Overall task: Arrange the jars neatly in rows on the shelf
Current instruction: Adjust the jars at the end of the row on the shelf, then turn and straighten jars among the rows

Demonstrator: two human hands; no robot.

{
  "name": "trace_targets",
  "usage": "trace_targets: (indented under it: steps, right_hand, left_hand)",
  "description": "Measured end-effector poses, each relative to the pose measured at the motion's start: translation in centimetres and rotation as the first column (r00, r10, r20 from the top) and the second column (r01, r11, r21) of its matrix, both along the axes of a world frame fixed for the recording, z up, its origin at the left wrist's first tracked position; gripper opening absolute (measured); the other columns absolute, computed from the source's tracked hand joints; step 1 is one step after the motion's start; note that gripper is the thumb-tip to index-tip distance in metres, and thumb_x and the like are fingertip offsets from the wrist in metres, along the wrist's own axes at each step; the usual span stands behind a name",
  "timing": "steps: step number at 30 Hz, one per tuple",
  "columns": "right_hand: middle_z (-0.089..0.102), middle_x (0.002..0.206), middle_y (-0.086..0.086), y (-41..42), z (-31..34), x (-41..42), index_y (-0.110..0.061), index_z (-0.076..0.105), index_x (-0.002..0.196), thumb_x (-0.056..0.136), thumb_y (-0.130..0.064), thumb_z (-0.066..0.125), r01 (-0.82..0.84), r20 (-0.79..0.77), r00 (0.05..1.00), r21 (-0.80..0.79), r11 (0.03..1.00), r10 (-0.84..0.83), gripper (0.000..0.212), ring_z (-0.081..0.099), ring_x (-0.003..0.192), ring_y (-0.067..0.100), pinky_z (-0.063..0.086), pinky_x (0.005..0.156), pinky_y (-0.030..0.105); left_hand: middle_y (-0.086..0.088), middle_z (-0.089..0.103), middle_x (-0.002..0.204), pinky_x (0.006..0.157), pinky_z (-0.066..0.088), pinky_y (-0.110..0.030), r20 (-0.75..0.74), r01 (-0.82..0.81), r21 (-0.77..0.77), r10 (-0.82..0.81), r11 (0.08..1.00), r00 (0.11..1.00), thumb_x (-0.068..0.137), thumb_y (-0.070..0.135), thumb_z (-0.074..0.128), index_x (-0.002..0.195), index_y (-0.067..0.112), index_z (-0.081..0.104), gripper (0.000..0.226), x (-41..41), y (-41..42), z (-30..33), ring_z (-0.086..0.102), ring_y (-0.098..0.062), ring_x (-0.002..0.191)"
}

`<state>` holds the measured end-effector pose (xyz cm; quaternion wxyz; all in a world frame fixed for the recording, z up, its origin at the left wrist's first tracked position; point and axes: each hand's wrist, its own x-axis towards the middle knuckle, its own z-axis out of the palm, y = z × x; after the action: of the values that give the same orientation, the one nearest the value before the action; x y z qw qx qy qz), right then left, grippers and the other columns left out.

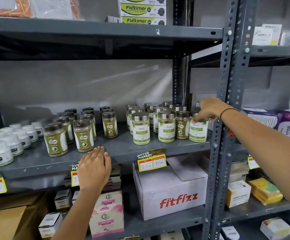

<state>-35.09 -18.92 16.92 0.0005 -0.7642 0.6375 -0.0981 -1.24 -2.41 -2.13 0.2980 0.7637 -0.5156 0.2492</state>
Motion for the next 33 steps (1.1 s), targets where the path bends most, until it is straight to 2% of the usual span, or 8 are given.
trace_targets:
  steps: [5,10,12,15,21,26,29,33]
  right_hand:
    - [0.061,0.097,0.007,1.2,0.1,0.5,-0.007,0.058,0.108,0.077,-0.05,0.075,0.014,-0.13,0.991,-0.024,1.0,-0.017,0.055,0.064,0.085,0.025,0.059,0.081,0.041]
    - [0.063,0.11,0.009,1.4,1.6,1.5,-0.016,0.058,0.121,0.076,-0.067,0.065,-0.083,-0.274,0.962,-0.351,0.933,-0.017,0.069,0.06,0.099,0.032,0.05,0.078,0.043]
    - [0.056,0.135,0.009,0.4,2.1,2.1,-0.022,0.05,0.138,0.077,-0.063,0.067,-0.193,-0.253,0.961,-0.304,0.933,0.116,0.075,0.055,0.119,0.033,0.049,0.088,0.047]
    - [0.047,0.148,0.005,-1.1,2.1,2.7,-0.023,0.044,0.144,0.077,-0.056,0.072,-0.268,-0.194,0.947,-0.034,0.963,0.256,0.08,0.046,0.132,0.027,0.042,0.104,0.044]
    - [0.042,0.15,0.002,-3.6,1.0,3.2,-0.021,0.037,0.148,0.08,-0.045,0.074,-0.269,-0.125,0.946,0.216,0.939,0.3,0.081,0.043,0.132,0.023,0.036,0.105,0.04]
    - [0.061,0.116,-0.005,-4.1,1.1,2.8,-0.022,0.055,0.126,0.071,-0.037,0.083,-0.33,0.036,0.944,0.175,0.928,0.329,0.063,0.055,0.092,0.01,0.043,0.086,0.033]
    - [0.061,0.119,-0.001,-3.6,2.1,3.0,-0.019,0.057,0.124,0.07,-0.033,0.085,-0.327,0.05,0.945,0.084,0.941,0.324,0.062,0.056,0.105,0.019,0.044,0.097,0.039]
    - [0.062,0.125,0.004,-2.4,4.4,3.5,-0.017,0.055,0.13,0.071,-0.032,0.085,-0.304,0.031,0.951,-0.061,0.951,0.307,0.068,0.056,0.11,0.024,0.044,0.094,0.036]
  left_hand:
    - [-0.015,0.072,0.11,0.096,0.046,-0.043,0.019,0.007,0.014,-0.008,1.0,1.0,0.092,0.03,0.036,0.108,0.002,0.069,0.046,-0.1,0.3,0.2,0.065,-0.029,0.106]
    - [-0.015,0.071,0.11,0.096,0.047,-0.043,0.029,0.02,0.014,-0.021,1.0,0.999,0.092,0.03,0.035,0.108,0.002,0.069,0.047,0.0,0.4,0.3,0.065,-0.029,0.106]
    - [-0.015,0.071,0.111,0.096,0.047,-0.044,0.026,0.021,0.019,-0.021,1.0,0.999,0.092,0.03,0.035,0.108,0.002,0.069,0.047,0.0,0.3,0.4,0.065,-0.029,0.106]
    - [-0.015,0.071,0.112,0.097,0.046,-0.044,0.024,0.011,0.024,-0.012,1.0,1.0,0.092,0.031,0.034,0.11,0.003,0.069,0.048,0.1,0.3,0.3,0.065,-0.029,0.107]
    - [-0.013,0.07,0.115,0.098,0.046,-0.044,0.026,-0.016,0.042,0.015,0.999,1.0,0.093,0.033,0.035,0.114,0.005,0.067,0.047,0.1,0.3,0.3,0.064,-0.028,0.11]
    - [-0.012,0.07,0.116,0.097,0.046,-0.044,0.024,-0.027,0.044,0.026,0.999,0.999,0.092,0.033,0.035,0.114,0.006,0.067,0.048,0.1,0.3,0.4,0.064,-0.027,0.11]
    - [-0.011,0.07,0.114,0.096,0.047,-0.043,0.031,-0.026,0.045,0.025,0.999,0.999,0.092,0.034,0.034,0.112,0.006,0.068,0.048,0.1,0.3,0.4,0.064,-0.027,0.108]
    - [-0.011,0.071,0.113,0.095,0.049,-0.043,0.045,-0.016,0.054,0.014,0.998,0.999,0.092,0.034,0.033,0.111,0.006,0.069,0.05,0.1,0.5,0.5,0.066,-0.026,0.106]
